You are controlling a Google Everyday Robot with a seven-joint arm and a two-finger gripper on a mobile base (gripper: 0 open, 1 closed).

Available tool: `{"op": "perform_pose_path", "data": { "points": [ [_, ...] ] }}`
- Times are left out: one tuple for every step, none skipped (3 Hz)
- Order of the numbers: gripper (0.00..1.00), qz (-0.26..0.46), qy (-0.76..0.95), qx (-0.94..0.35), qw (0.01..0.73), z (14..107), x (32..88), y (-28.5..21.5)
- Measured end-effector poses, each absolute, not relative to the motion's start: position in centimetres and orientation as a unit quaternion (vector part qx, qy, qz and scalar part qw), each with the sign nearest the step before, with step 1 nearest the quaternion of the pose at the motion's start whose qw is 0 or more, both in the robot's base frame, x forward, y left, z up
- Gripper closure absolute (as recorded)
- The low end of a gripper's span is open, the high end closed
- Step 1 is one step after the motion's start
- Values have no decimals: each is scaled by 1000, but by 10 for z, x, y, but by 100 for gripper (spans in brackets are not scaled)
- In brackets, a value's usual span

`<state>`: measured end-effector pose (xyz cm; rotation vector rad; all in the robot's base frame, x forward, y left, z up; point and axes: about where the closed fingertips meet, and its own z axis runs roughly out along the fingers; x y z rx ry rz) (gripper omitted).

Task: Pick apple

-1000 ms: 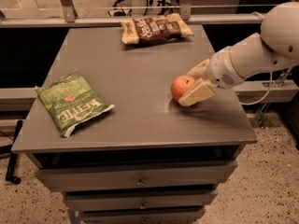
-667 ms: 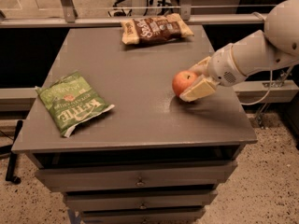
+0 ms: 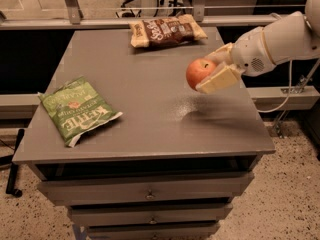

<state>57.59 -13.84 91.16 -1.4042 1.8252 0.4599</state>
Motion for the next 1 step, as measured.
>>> {"op": "perform_pose_path", "data": {
  "points": [
    [100, 183, 714, -551, 391, 917, 577, -137]
  ]
}}
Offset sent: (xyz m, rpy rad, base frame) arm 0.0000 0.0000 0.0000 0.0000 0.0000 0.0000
